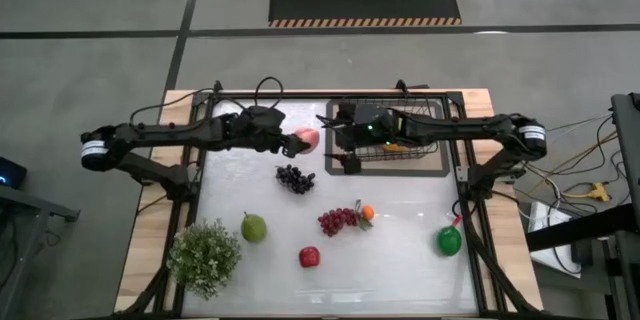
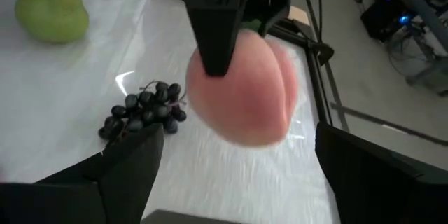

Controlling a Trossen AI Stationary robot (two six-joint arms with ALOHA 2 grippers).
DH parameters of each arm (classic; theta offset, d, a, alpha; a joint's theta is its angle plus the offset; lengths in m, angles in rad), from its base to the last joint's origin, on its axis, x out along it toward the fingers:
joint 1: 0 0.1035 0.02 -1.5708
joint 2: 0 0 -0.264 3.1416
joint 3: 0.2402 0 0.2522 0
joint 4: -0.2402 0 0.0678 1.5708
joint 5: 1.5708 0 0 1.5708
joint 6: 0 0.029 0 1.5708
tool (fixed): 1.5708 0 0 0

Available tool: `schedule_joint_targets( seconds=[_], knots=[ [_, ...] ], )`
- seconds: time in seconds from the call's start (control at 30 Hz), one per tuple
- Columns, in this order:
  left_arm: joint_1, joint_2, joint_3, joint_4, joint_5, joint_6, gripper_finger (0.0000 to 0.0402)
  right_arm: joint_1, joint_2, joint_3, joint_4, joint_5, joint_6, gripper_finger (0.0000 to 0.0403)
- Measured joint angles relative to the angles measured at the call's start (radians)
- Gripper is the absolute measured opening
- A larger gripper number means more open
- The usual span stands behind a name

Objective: Build produce basket
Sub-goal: Put the peach into the black basket

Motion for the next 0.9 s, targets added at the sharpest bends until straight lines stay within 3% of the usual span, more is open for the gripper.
schedule_joint_targets(
  seconds=[0.3, 0.53, 0.73, 0.9],
  knots=[
    [-0.004, 0.029, -0.006, 0.085, 0.000, -0.021, 0.0310, 0.010, 0.052, 0.049, -0.011, -0.006, -0.017, 0.0352],
    [-0.015, 0.081, 0.000, 0.178, -0.005, 0.008, 0.0311, 0.010, 0.067, 0.062, -0.009, 0.102, 0.000, 0.0352],
    [-0.018, 0.087, -0.006, 0.214, 0.002, 0.011, 0.0311, 0.011, 0.067, 0.062, -0.018, 0.102, -0.007, 0.0351],
    [-0.021, 0.082, -0.005, 0.213, 0.003, 0.032, 0.0312, 0.011, 0.067, 0.062, -0.017, 0.104, -0.003, 0.0323]
  ],
)
